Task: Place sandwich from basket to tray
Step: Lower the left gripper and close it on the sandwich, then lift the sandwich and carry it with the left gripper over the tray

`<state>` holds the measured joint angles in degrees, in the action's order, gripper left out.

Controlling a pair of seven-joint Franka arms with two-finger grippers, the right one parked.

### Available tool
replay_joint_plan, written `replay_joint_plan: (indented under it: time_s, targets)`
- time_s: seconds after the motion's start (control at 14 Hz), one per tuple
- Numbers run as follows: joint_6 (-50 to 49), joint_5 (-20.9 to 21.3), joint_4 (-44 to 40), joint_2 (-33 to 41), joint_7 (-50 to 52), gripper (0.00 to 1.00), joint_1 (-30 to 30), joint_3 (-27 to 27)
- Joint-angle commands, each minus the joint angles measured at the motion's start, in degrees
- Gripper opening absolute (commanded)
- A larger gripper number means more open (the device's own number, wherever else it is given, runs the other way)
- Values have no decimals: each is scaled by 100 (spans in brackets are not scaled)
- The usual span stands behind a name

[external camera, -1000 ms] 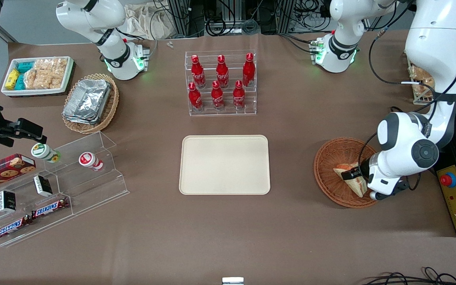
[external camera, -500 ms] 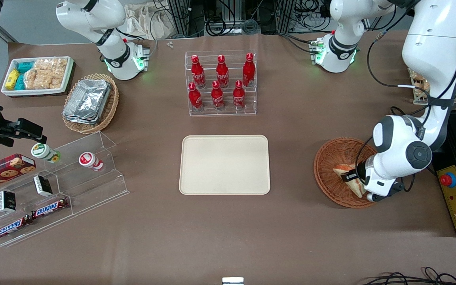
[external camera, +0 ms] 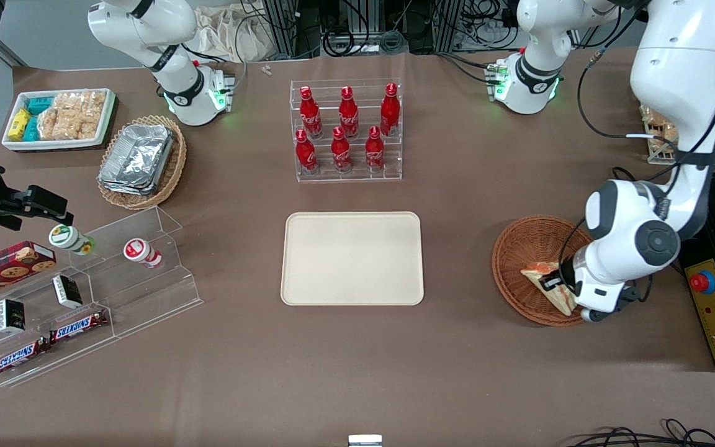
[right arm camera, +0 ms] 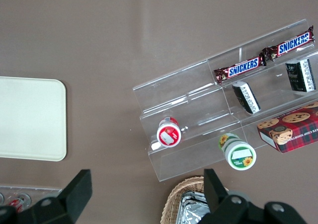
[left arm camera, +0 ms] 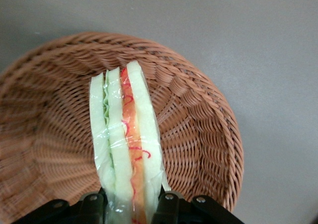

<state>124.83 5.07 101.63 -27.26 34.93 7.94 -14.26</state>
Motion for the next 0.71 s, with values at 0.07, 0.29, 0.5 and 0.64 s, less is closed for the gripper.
replay_joint_plan:
  time_s: [0.07,0.29,0.5,0.64]
  targets:
    - [-1687,100,-1432,134,-82,0,-56,-50]
    - [-2269,47,-2181,134,-66,0,-231,-287]
    - [-2350,108,-2244,90,-4,0,-651,-568]
    - [-2219,82,-2227,29,75,0,-1065,-569]
